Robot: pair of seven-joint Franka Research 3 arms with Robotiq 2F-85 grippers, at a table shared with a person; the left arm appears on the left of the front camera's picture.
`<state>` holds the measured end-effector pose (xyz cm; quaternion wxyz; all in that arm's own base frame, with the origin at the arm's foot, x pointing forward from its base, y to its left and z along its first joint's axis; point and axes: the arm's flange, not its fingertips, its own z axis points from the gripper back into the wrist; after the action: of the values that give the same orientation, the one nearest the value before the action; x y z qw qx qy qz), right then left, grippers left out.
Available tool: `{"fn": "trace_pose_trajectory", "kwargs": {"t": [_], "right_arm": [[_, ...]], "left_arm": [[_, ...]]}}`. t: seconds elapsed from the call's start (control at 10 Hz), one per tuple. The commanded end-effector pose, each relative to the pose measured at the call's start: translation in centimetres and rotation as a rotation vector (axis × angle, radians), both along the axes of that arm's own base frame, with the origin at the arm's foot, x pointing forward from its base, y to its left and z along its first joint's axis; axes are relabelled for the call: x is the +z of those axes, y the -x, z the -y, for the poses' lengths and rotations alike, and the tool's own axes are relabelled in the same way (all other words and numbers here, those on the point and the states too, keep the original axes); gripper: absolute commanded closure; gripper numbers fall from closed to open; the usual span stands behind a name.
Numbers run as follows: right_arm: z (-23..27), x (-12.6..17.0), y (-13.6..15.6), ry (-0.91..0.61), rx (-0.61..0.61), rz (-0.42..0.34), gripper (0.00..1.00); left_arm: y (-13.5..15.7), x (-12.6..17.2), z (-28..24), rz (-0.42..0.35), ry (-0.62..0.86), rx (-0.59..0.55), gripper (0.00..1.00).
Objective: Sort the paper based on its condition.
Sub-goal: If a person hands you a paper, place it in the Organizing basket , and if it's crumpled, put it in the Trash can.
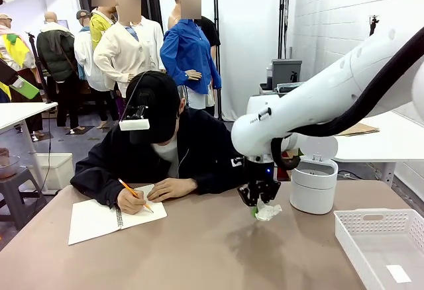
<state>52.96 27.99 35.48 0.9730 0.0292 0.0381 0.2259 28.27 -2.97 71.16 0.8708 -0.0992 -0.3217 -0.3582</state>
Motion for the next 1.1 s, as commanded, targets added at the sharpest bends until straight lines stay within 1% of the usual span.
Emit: {"fn": "trace_pose_trajectory", "kwargs": {"t": [0.0, 0.1, 0.2, 0.4, 0.5, 0.6, 0.7, 0.8, 0.9, 1.0], "right_arm": [[-1.1, 5.0, 2.9, -0.02, -0.004, 0.024, 0.69], [-2.1, 8.5, 4.5, -0.019, 0.037, 0.059, 0.69], [-3.0, 11.3, 5.8, -0.061, 0.058, 0.081, 0.69], [-3.8, 16.2, 7.8, -0.057, 0.089, 0.201, 0.69], [-3.4, 18.3, 8.4, -0.062, 0.093, 0.232, 0.69], [-2.7, 19.6, 8.6, -0.041, 0.106, 0.254, 0.69], [-1.2, 21.3, 8.4, -0.032, 0.13, 0.255, 0.69], [0.3, 22.4, 7.8, -0.016, 0.117, 0.268, 0.69], [1.7, 23.0, 7.1, 0.0, 0.117, 0.267, 0.69], [3.8, 23.3, 6.0, 0.039, 0.142, 0.235, 0.69]], "left_arm": [[0.0, 0.0, -0.1, 0.001, -0.004, 0.007, 0.0], [0.0, 0.0, -0.1, 0.001, -0.004, 0.007, 0.0], [0.0, 0.0, -0.1, 0.001, -0.004, 0.007, 0.0], [0.0, 0.0, -0.1, 0.001, -0.004, 0.007, 0.0], [0.0, 0.0, -0.1, 0.001, -0.004, 0.007, 0.0], [0.0, 0.0, -0.1, 0.001, -0.004, 0.007, 0.0], [0.0, 0.0, -0.1, 0.001, -0.004, 0.007, 0.0], [0.0, 0.0, -0.1, 0.001, -0.004, 0.007, 0.0], [0.0, 0.0, -0.1, 0.001, -0.004, 0.007, 0.0], [0.0, 0.0, -0.1, 0.001, -0.004, 0.007, 0.0]]}}
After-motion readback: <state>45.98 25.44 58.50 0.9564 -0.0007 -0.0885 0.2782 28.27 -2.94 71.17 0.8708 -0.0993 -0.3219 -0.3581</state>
